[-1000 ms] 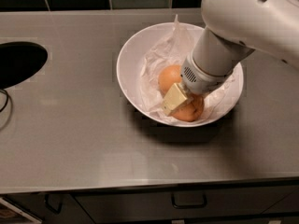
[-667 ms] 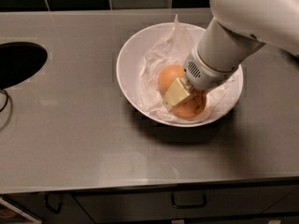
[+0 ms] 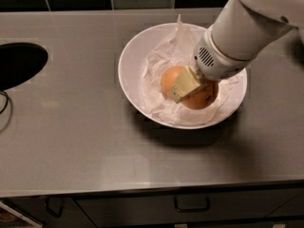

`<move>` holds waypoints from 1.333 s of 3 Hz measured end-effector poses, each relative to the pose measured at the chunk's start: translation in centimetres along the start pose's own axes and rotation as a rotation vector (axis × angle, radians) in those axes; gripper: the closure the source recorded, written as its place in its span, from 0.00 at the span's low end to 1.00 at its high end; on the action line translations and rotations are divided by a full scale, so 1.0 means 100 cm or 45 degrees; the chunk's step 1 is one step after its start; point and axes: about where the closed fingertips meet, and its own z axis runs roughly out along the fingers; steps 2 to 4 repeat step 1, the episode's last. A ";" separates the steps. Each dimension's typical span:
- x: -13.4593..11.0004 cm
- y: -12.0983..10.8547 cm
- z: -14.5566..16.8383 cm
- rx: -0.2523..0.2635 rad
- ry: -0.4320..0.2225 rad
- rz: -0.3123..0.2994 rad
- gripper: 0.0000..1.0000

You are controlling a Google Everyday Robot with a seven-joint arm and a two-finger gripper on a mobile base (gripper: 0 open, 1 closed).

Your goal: Pick orange from white bowl

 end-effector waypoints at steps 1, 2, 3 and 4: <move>0.000 0.000 0.000 0.000 -0.001 0.000 1.00; 0.000 0.000 0.000 0.000 -0.001 0.000 1.00; 0.000 0.000 0.000 0.000 -0.001 0.000 1.00; 0.000 0.000 0.000 0.000 -0.001 0.000 1.00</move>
Offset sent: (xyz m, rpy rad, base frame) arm 0.0000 0.0000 0.0000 0.0000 0.0000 0.0000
